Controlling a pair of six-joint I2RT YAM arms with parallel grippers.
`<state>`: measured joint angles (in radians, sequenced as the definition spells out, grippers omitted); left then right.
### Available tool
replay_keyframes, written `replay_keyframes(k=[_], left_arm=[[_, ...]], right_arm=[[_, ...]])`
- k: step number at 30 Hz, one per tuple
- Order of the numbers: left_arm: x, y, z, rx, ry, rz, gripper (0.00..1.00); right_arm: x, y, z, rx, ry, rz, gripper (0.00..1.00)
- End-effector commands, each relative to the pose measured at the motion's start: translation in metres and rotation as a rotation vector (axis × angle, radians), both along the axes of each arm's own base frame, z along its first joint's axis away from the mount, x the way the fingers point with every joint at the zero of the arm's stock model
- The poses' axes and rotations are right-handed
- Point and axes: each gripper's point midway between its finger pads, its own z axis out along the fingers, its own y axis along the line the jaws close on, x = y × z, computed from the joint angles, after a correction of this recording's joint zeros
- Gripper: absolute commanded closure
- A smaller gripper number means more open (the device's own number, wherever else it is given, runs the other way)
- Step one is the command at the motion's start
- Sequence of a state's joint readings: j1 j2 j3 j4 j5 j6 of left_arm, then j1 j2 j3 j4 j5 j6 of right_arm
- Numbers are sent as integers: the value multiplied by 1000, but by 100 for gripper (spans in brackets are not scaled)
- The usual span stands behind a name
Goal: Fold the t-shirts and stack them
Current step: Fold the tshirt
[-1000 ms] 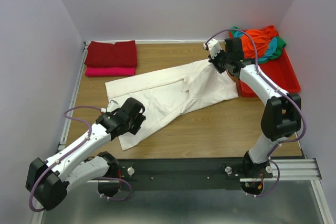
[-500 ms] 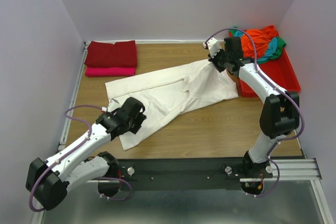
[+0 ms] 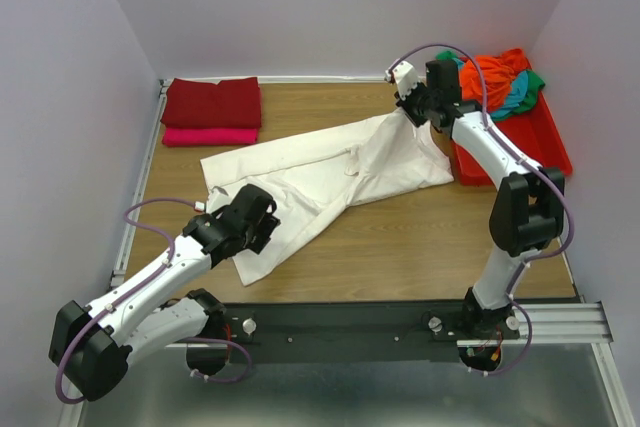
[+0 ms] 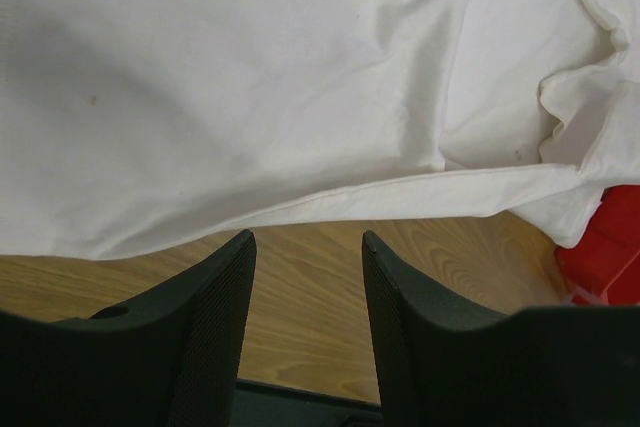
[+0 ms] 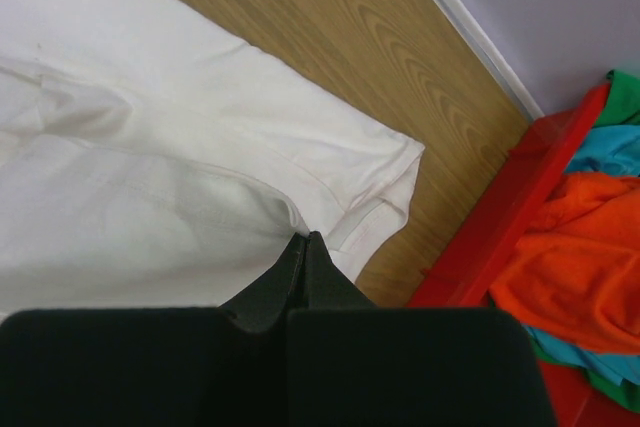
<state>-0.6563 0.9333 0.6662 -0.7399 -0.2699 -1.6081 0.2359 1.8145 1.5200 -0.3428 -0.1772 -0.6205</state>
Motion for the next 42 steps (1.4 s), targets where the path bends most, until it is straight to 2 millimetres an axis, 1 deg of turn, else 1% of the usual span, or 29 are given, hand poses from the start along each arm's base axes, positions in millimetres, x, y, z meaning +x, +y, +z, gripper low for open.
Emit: replay_keyframes(k=[1, 2, 3, 8, 12, 14, 15, 17, 19, 20, 22, 23, 26, 27, 28, 30, 31, 32, 34, 35, 36, 39, 40, 41, 42], left_arm=[[3, 4, -2, 19, -16, 2, 45], [3, 3, -2, 18, -18, 2, 45], [3, 3, -4, 18, -16, -2, 45], [3, 2, -6, 19, -14, -9, 45], [-2, 3, -12, 25, 17, -11, 44], [-5, 3, -14, 25, 35, -13, 41], [-7, 1, -16, 20, 50, -19, 39], [-10, 0, -20, 26, 73, -29, 38], [-13, -2, -23, 35, 110, -47, 37], [-20, -1, -27, 44, 144, -59, 37], [-25, 0, -32, 63, 186, -73, 36], [-33, 0, -37, 74, 235, -89, 36], [-46, -2, -48, 84, 320, -131, 36], [-54, -5, -50, 68, 361, -147, 37], [-57, -6, -53, 70, 392, -150, 38], [-65, -8, -52, 60, 442, -147, 40], [-63, -13, -47, 46, 446, -121, 41], [-68, -11, -44, 53, 465, -107, 42], [-65, -14, -35, 40, 461, -65, 42], [-70, -8, -34, 56, 484, -37, 43], [-70, -5, -33, 67, 486, -15, 43], [-85, 4, -42, 72, 530, 61, 44], [-96, 11, -54, 70, 557, 81, 44], [-101, 11, -59, 56, 574, 95, 45], [-102, 11, -64, 38, 578, 129, 46]], right_arm=[[16, 5, 3, 13, -20, 13, 99], [18, 6, -1, 13, -14, 15, 99], [20, 6, 0, 14, -18, 13, 99], [29, 7, -5, 15, -12, 7, 99], [36, 7, -8, 14, -12, -2, 99], [38, 8, -13, 13, -2, -2, 99], [41, 8, -12, 15, -7, -7, 99], [43, 10, -18, 17, 3, -7, 99], [45, 11, -19, 21, 5, -10, 99], [46, 11, -22, 21, 10, -11, 99], [45, 11, -23, 23, 15, -9, 99], [45, 11, -24, 22, 17, -9, 99], [43, 10, -26, 18, 20, -9, 99], [43, 10, -27, 19, 22, -9, 99], [42, 11, -28, 19, 25, -6, 99], [41, 11, -28, 19, 27, -5, 99], [40, 10, -26, 20, 24, -5, 99], [39, 10, -26, 20, 24, -5, 99], [38, 11, -24, 23, 21, -2, 99], [37, 11, -23, 24, 20, -1, 99], [36, 11, -24, 27, 24, 2, 99], [33, 14, -24, 36, 29, 13, 99], [33, 13, -24, 37, 29, 13, 99], [32, 14, -26, 37, 33, 15, 99], [32, 14, -24, 39, 29, 17, 99]])
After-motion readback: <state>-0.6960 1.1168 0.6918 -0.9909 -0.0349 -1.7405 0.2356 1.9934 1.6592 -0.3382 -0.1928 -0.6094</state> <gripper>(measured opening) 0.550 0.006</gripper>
